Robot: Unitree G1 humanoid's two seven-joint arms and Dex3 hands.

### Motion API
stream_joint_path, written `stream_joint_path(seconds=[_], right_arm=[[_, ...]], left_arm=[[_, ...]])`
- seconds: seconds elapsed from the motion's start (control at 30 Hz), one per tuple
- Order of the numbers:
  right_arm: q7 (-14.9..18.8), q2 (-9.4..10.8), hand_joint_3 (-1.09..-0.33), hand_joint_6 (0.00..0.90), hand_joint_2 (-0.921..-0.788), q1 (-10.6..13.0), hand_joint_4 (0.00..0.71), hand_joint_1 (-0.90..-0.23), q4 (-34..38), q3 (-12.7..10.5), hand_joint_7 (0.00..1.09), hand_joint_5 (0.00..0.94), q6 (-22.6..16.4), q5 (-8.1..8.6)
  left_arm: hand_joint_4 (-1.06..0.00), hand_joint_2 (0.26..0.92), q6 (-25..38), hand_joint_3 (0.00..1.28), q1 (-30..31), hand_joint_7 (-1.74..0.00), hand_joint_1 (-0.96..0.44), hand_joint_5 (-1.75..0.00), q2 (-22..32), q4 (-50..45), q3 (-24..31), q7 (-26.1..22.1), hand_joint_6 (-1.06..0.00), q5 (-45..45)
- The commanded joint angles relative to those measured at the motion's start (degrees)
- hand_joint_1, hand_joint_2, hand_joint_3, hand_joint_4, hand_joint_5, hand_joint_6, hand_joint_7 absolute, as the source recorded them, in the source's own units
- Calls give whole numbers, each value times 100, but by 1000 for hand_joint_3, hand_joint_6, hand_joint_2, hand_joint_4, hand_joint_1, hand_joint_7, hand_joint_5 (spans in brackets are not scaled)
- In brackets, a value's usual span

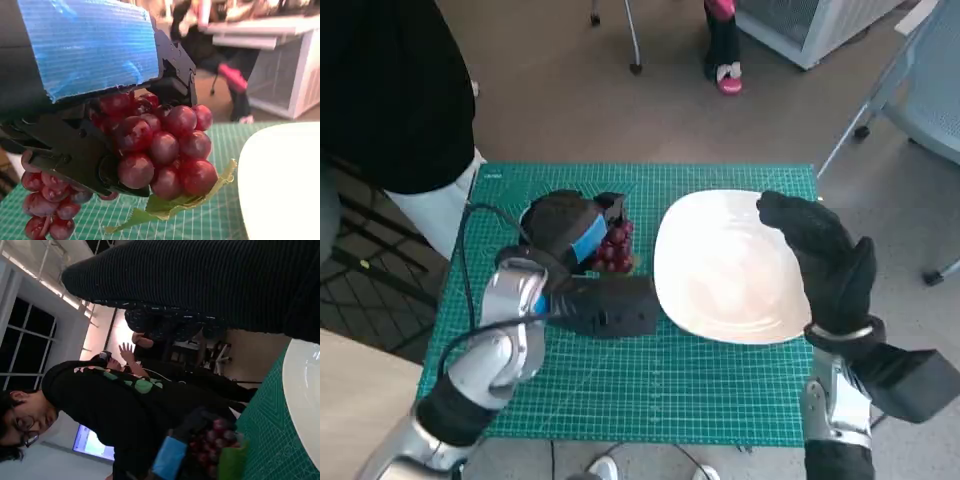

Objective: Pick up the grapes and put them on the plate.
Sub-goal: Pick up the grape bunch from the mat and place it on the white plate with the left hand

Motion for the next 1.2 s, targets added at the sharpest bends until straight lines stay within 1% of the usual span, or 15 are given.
stream_joint_path(seconds=[0.03,0.23,0.43,0.5,0.57,0.7,0.9,1.07,1.13,1.2], right_arm=[[70,1,-817,-1,-921,95,342,-604,96,-10,434,1,16,53],[92,-23,-815,-1,-921,162,343,-603,60,-30,436,2,-6,69],[132,-70,-812,-1,-921,267,345,-602,6,-77,440,3,-36,111],[150,-89,-811,-1,-921,309,346,-602,-14,-100,440,3,-47,134],[165,-104,-810,-1,-921,357,346,-601,-39,-123,440,3,-69,150],[182,-123,-811,-1,-921,437,347,-600,-60,-172,438,3,-130,165],[173,-147,-809,-1,-921,545,352,-590,-87,-239,441,6,-201,185],[114,-172,-801,-1,-921,710,356,-583,-263,-306,447,8,-241,191],[69,-175,-799,-1,-921,762,357,-583,-319,-340,446,8,-256,179],[20,-171,-796,-1,-921,798,359,-583,-359,-365,444,8,-264,159]], left_arm=[[-649,921,-128,131,-420,-1203,2,-1265,-163,115,-7,-52,-528,39],[-637,921,-360,153,-826,-1198,3,-1312,-447,398,-74,61,-499,-13],[-629,921,-535,148,-1332,-1126,3,-1364,-877,903,-109,139,-530,-124],[-610,921,-597,150,-1497,-1149,3,-1357,-1015,1106,-140,171,-538,-142],[-577,921,-684,159,-1655,-1211,2,-1336,-1152,1321,-186,237,-537,-149],[-503,921,-848,207,-1992,-1319,2,-1360,-1432,1827,-290,386,-491,-165],[-449,921,-903,254,-2545,-1386,2,-1392,-1858,2772,-448,479,-440,-171],[-485,921,-871,303,-3045,-1428,3,-1429,-2257,3705,-498,461,-307,-311],[-471,921,-867,311,-3229,-1436,2,-1442,-2421,4047,-511,454,-303,-394],[-434,921,-876,313,-3368,-1445,2,-1451,-2560,4318,-528,470,-331,-463]])
